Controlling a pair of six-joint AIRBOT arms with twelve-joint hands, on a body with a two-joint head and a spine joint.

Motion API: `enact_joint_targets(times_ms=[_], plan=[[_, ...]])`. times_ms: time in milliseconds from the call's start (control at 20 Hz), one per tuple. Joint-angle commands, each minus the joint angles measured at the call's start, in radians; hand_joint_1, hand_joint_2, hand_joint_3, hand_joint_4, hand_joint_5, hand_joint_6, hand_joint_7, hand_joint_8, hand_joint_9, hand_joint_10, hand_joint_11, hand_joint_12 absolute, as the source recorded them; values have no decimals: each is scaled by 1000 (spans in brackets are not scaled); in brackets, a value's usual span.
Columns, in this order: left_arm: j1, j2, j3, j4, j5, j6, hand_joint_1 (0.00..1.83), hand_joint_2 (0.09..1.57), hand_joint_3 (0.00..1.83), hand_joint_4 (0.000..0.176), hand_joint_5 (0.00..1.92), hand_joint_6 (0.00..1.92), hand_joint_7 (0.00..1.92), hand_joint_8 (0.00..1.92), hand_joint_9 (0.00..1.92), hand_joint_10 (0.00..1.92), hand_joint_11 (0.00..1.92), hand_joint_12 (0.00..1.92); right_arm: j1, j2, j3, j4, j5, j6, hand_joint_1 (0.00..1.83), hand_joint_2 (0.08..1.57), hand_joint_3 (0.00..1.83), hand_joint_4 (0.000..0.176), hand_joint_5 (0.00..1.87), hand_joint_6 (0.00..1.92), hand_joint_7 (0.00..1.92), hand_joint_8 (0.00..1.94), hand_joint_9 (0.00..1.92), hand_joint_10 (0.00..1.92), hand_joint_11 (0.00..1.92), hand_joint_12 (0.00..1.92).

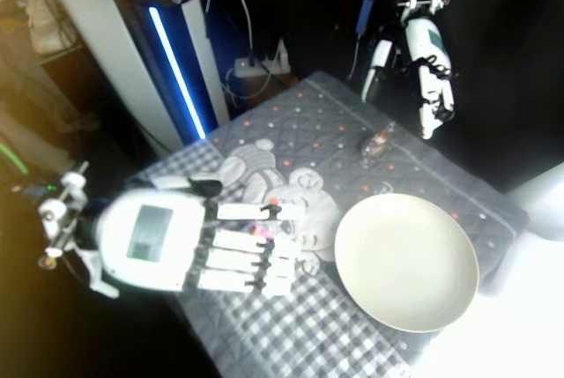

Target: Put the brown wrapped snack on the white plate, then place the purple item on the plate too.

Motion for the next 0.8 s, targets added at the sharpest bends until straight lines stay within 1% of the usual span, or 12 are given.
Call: enact_joint_targets(times_ms=[0, 100, 150, 250, 300, 450, 500, 550, 600, 650, 700, 750], plan=[[-24, -16, 8, -11, -47, 1, 707, 905, 0, 78, 556, 8, 568, 7, 555, 15, 154, 829, 13, -1, 2, 43, 108, 2, 842, 1096, 5, 14, 476, 3, 499, 3, 537, 10, 243, 757], [-75, -36, 17, 41, 54, 66, 707, 871, 0, 103, 546, 1, 564, 1, 568, 4, 171, 769, 13, -2, 3, 43, 109, 2, 854, 1094, 0, 11, 482, 1, 498, 1, 538, 0, 270, 699], [-90, -42, 19, 63, 89, 87, 731, 853, 0, 107, 573, 11, 597, 13, 607, 17, 185, 758, 13, -2, 4, 43, 109, 2, 857, 1099, 1, 0, 490, 4, 504, 3, 542, 2, 271, 696], [-127, -65, 34, 123, 167, 113, 769, 863, 7, 111, 609, 1, 631, 2, 640, 7, 209, 727, 13, -5, 7, 43, 109, 2, 835, 1101, 2, 4, 495, 5, 512, 5, 539, 0, 273, 690], [-143, -79, 46, 155, 204, 114, 773, 864, 6, 103, 622, 5, 645, 6, 657, 12, 233, 737, 13, -5, 7, 43, 109, 2, 881, 1091, 0, 0, 520, 12, 543, 14, 581, 15, 321, 714], [-158, -111, 67, 200, 267, 114, 773, 893, 0, 101, 652, 8, 697, 11, 704, 14, 210, 891, 13, -6, 7, 43, 109, 2, 840, 1107, 0, 4, 512, 0, 536, 1, 564, 1, 279, 736], [-158, -119, 74, 199, 273, 114, 838, 908, 0, 78, 742, 6, 809, 18, 811, 31, 291, 877, 13, -6, 7, 43, 109, 2, 831, 1107, 0, 15, 513, 0, 531, 0, 545, 0, 258, 736], [-158, -128, 80, 194, 277, 114, 937, 902, 0, 21, 867, 8, 995, 67, 1008, 107, 454, 902, 13, -6, 7, 44, 109, 2, 850, 1105, 0, 2, 526, 0, 536, 0, 535, 0, 223, 770], [-158, -140, 90, 172, 269, 113, 998, 937, 18, 8, 938, 5, 1047, 253, 999, 407, 481, 1075, 13, -6, 7, 44, 109, 2, 863, 1102, 0, 1, 532, 1, 540, 1, 537, 1, 219, 783], [-159, -143, 91, 161, 259, 113, 1226, 1030, 9, 0, 1148, 262, 1093, 864, 1006, 776, 488, 1293, 13, -6, 6, 44, 109, 2, 842, 1111, 3, 3, 534, 1, 546, 3, 547, 5, 221, 789], [-160, -148, 94, 129, 227, 113, 1263, 1078, 8, 0, 1112, 456, 1033, 1117, 942, 1067, 461, 1478, 13, -6, 6, 44, 109, 2, 840, 1112, 3, 14, 529, 0, 542, 1, 546, 4, 219, 788], [-167, -151, 98, 106, 198, 113, 1274, 1081, 3, 0, 1142, 434, 1028, 1159, 917, 1262, 448, 1658, 13, -5, 6, 44, 109, 2, 855, 1115, 3, 3, 528, 0, 546, 2, 553, 6, 226, 794]])
